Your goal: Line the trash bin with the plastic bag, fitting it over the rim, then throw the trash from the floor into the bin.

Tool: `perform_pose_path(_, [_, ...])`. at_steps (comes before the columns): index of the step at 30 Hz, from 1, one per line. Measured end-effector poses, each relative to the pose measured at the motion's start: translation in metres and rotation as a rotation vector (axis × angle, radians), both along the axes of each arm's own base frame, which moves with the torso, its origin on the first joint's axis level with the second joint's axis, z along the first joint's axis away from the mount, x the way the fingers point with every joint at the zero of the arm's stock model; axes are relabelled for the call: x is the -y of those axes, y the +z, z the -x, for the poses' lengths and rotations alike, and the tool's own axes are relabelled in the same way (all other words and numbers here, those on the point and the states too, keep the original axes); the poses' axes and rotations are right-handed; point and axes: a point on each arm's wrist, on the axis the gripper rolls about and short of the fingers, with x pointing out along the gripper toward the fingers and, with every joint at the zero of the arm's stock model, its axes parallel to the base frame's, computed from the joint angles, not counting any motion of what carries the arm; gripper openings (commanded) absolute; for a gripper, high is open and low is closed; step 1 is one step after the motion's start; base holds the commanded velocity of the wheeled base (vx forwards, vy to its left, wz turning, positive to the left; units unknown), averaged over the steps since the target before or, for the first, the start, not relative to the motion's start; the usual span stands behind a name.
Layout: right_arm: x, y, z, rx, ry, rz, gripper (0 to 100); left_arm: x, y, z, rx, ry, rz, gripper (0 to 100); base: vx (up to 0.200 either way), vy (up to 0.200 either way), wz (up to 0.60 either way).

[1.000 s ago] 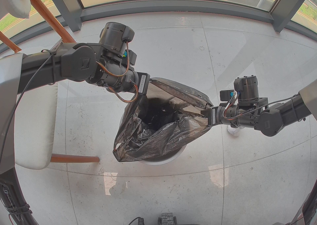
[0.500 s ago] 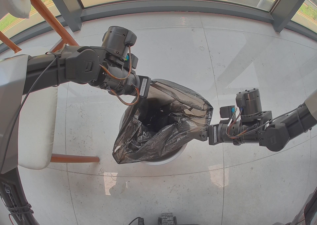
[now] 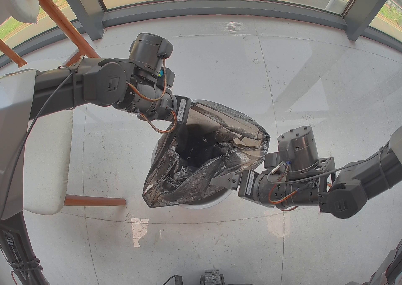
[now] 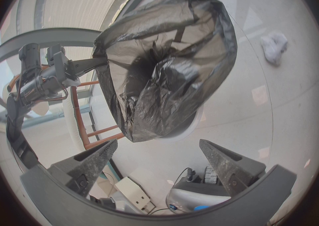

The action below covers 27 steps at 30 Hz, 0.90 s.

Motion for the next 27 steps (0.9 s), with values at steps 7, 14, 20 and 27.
perform_pose_path(7, [-0.02, -0.009, 0.003, -0.031, -0.044, -0.008, 100, 0.0, 0.0, 0.0, 0.002, 0.001, 0.0, 0, 0.0, 0.0, 0.0])
perform_pose_path(14, [-0.031, -0.012, -0.009, -0.021, -0.048, -0.022, 100, -0.001, 0.0, -0.001, 0.003, 0.003, 0.001, 0, 0.0, 0.0, 0.0])
perform_pose_path(20, [-0.041, -0.015, -0.022, -0.045, -0.094, -0.062, 100, -0.001, 0.0, -0.001, 0.002, 0.003, 0.0, 0, 0.0, 0.0, 0.0])
perform_pose_path(27, [-0.049, -0.024, -0.04, -0.039, -0.139, -0.057, 100, -0.001, 0.0, -0.001, 0.004, 0.006, 0.001, 0, 0.0, 0.0, 0.0])
